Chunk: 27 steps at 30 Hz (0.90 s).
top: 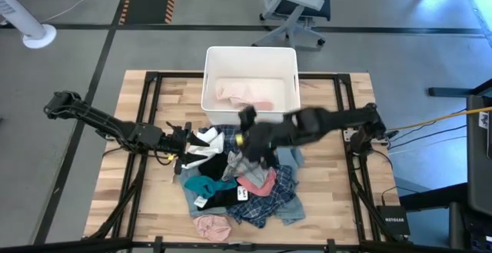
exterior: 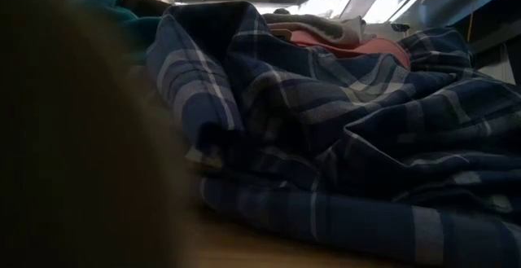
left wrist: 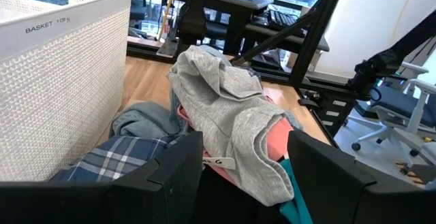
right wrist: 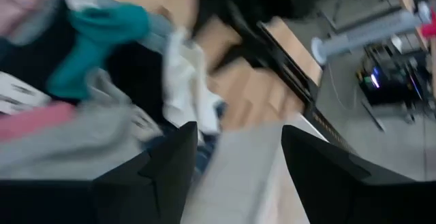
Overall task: Sort clothes
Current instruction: Put the pink sock into the white laundry bin
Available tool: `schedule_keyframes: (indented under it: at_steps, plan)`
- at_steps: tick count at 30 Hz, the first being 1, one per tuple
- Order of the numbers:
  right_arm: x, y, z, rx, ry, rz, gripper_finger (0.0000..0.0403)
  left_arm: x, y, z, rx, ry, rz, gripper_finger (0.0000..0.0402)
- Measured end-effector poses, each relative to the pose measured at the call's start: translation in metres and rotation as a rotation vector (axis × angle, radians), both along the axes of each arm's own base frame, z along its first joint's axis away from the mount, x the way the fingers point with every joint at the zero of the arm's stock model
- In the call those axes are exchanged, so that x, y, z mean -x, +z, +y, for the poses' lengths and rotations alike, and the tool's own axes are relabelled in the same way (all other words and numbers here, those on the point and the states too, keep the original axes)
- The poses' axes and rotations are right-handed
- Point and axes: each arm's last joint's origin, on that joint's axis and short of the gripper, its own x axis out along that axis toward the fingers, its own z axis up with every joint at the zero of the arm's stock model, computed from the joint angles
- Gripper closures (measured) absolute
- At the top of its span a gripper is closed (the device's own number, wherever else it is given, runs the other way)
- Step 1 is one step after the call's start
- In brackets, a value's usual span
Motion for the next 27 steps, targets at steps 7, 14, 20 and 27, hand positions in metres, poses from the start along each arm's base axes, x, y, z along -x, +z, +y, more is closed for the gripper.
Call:
schedule_keyframes:
  at_steps: [7, 14, 20, 27]
  plan:
    - [-0.021, -0.043, 0.063, 0.010, 0.120, 0.056, 0.0171, 0.000, 0.000, 0.000, -0.001, 0.000, 0.002, 0.0192]
    - [-0.043, -0.114, 0.132, 0.013, 0.241, 0.125, 0.0171, 0.001, -0.006, 0.000, -0.021, 0.000, 0.061, 0.0192]
    - [-0.055, -0.163, 0.188, -0.070, 0.292, 0.047, 0.0171, 0.003, -0.013, 0.001, -0.044, 0.000, 0.131, 0.0192]
    - [-0.062, -0.208, 0.214, -0.095, 0.330, 0.054, 0.0171, 0.003, -0.016, 0.001, -0.019, 0.008, 0.163, 0.0192]
